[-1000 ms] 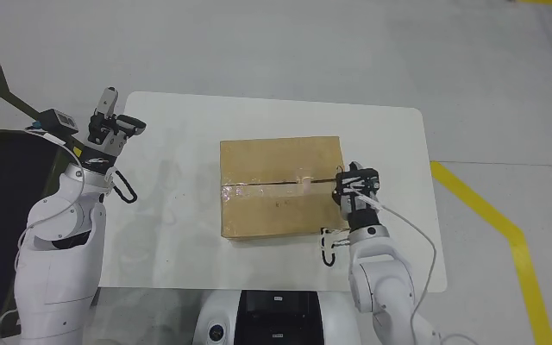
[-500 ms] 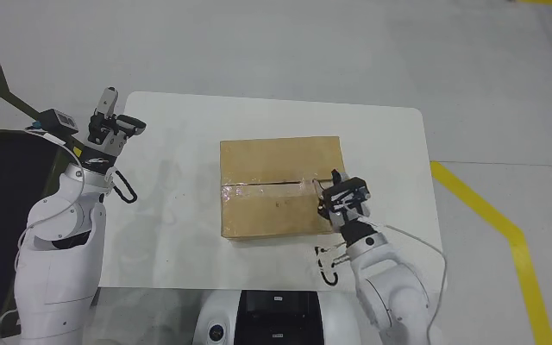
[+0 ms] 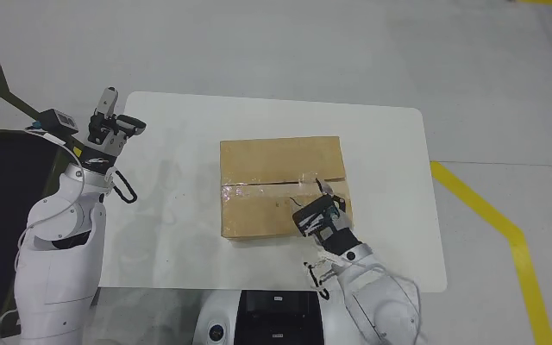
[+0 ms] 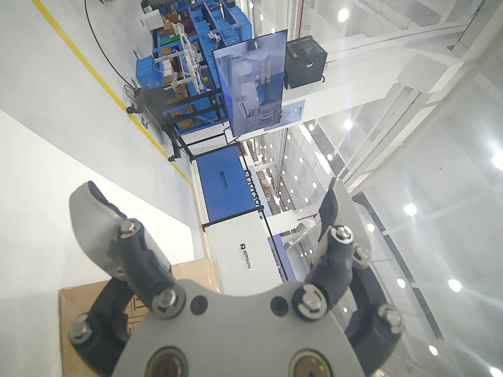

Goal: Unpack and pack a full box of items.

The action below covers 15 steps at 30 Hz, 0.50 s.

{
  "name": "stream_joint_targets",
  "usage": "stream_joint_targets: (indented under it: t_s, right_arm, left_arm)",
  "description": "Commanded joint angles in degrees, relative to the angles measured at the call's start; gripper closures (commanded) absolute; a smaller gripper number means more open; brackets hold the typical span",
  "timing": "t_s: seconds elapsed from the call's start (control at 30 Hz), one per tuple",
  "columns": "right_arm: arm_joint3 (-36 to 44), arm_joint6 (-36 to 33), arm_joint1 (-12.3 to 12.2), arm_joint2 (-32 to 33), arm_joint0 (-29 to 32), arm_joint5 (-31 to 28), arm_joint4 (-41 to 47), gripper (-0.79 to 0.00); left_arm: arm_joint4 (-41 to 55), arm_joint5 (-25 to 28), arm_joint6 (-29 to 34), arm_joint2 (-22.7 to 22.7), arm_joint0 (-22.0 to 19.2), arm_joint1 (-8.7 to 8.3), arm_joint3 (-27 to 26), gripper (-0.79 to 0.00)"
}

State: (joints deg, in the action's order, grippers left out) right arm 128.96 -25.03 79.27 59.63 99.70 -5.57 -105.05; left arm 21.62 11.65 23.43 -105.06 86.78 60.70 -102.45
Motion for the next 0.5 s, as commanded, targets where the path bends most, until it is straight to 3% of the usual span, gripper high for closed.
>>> stream_joint_targets:
  t_s: [0.0, 0.17, 0.47]
  right_arm:
    - [-0.7, -0.3, 0.0, -1.0, -0.5, 0.7, -2.0, -0.508]
    - [-3.5, -0.9, 0.5, -3.3, -3.0, 5.9, -7.6, -0.573]
    - [-6.8, -3.2, 1.3, -5.6, -6.1, 10.4, -12.8, -0.493]
  left_arm:
    - [0.0, 0.0, 0.0, 0.0, 0.0, 0.0, 0.0, -0.785]
    - [0.0, 0.0, 0.0, 0.0, 0.0, 0.0, 0.0, -0.785]
    - [0.0, 0.0, 0.0, 0.0, 0.0, 0.0, 0.0, -0.785]
